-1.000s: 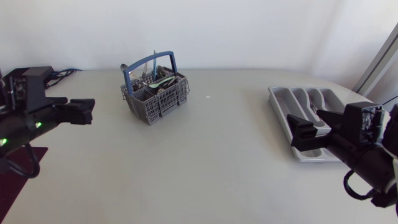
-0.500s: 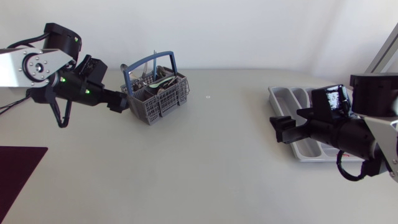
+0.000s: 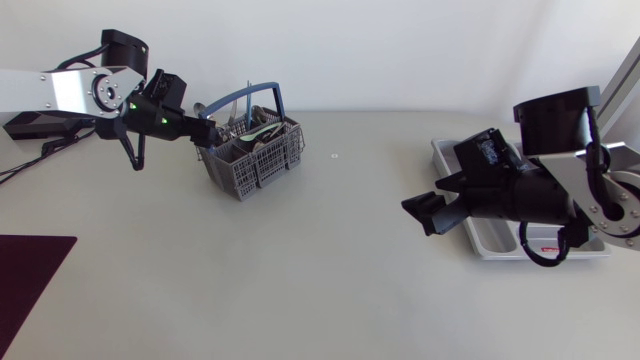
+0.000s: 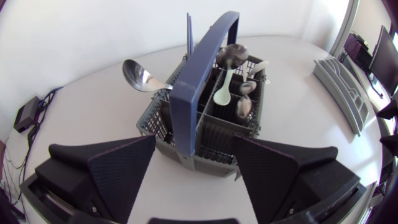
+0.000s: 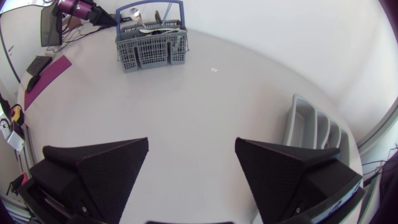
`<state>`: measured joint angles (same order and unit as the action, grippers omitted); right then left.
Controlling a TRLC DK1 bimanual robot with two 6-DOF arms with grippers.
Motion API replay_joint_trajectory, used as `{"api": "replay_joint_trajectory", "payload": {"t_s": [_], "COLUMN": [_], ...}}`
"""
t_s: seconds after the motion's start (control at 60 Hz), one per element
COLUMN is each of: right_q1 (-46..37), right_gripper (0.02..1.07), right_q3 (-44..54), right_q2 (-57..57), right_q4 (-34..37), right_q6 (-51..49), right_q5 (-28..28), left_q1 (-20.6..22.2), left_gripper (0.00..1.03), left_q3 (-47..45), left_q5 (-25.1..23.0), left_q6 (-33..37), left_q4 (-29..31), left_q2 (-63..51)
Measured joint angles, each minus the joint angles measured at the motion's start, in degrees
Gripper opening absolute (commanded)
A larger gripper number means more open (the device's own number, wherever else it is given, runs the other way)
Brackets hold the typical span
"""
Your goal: Sort the cutlery from the basket into the organizer compartments.
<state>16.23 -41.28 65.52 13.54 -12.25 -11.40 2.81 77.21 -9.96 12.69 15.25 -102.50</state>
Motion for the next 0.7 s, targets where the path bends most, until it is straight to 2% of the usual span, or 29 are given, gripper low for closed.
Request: {"api": "replay_joint_trajectory", "payload": {"t_s": [0.15, 0.217, 0.317, 0.517, 0.7], "right_q1": [1.9, 2.4, 3.0, 3.2, 4.1], "right_gripper": [1.02, 1.02, 1.02, 1.02, 1.02], "right_q3": [-1.7, -1.9, -1.9, -1.9, -1.9], "right_q2": [2.3, 3.1, 4.2, 4.6, 4.7], "right_q4": [0.0, 0.0, 0.0, -0.3, -0.7], "right_q6": [-0.5, -0.9, -1.1, -1.5, -1.6], "right_q5": [0.0, 0.1, 0.1, 0.2, 1.8], "left_q1": [0.2, 0.2, 0.1, -0.3, -1.3], "left_gripper": [0.49, 0.26, 0.03, 0.04, 0.04], "left_q3": [1.9, 2.9, 4.7, 4.3, -2.2], "left_q5": [0.4, 0.5, -0.5, -1.3, -3.5], "left_q6": [-0.1, -0.7, -1.3, -1.0, 0.7], "left_q4": [-2.6, -3.2, -3.7, -4.2, -4.7], "left_q2": [-3.7, -5.2, -7.2, -7.5, -2.4]}}
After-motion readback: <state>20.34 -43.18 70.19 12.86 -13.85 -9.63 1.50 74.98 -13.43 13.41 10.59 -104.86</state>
